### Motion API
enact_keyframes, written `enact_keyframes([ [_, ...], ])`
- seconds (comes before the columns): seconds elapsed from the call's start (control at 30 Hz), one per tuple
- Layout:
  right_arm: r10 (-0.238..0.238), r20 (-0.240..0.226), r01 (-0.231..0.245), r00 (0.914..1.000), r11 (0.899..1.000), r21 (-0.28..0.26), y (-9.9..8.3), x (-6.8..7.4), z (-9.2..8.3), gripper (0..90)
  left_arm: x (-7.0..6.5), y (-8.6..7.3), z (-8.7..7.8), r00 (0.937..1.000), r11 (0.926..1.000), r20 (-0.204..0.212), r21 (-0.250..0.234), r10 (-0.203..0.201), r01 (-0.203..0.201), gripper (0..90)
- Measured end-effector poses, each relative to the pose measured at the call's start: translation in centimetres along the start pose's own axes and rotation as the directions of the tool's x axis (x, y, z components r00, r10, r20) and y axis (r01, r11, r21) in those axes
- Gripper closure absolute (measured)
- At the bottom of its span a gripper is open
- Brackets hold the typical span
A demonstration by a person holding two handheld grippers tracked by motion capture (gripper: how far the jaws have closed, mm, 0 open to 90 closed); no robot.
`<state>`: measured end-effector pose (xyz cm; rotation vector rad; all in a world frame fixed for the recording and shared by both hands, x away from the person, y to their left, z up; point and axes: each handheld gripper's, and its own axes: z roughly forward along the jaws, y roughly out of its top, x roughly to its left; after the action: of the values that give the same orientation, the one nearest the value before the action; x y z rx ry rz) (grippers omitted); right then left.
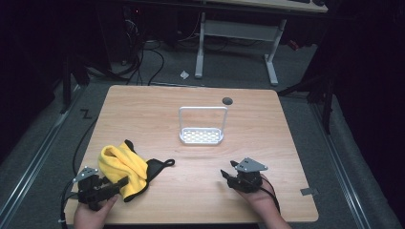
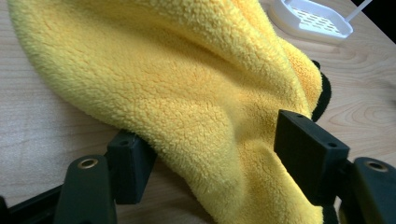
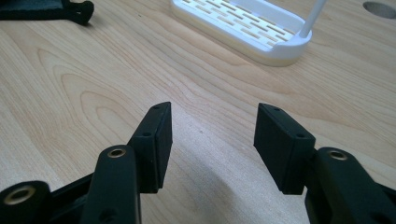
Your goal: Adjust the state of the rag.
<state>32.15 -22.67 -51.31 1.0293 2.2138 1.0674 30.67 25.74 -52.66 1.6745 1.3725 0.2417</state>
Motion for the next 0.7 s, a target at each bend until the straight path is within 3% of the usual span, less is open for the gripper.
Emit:
enact_keyframes([
  [0.17, 0.030, 0.010, -0.030, 0.9995, 1.000, 0.004, 0.0, -0.3, 0.0, 47.3, 0.3, 0.1, -0.2, 0.9999, 1.0000, -0.012, -0.001, 0.000, 0.000, 30.1],
  [0.43, 0.019, 0.014, -0.019, 0.9997, 1.000, 0.007, 0.0, -0.2, 0.0, 47.3, 1.1, 0.3, -1.0, 0.9996, 0.9996, -0.017, -0.021, -0.021, 0.021, 29.6],
  [0.6, 0.021, 0.015, -0.021, 0.9997, 1.000, 0.011, 0.0, -0.2, 0.1, 47.3, 1.2, 0.4, -0.8, 0.9991, 0.9999, -0.042, -0.015, -0.009, 0.008, 67.3],
  [0.67, 0.026, 0.015, -0.026, 0.9996, 1.000, 0.013, 0.0, -0.2, 0.1, 47.3, 1.0, 0.5, -0.3, 0.9966, 0.9990, -0.071, 0.016, 0.042, -0.041, 75.2],
  [0.7, 0.026, 0.015, -0.026, 0.9996, 1.000, 0.013, 0.0, -0.2, 0.1, 47.3, 1.0, 0.5, -0.3, 0.9966, 0.9990, -0.071, 0.016, 0.042, -0.041, 77.2],
])
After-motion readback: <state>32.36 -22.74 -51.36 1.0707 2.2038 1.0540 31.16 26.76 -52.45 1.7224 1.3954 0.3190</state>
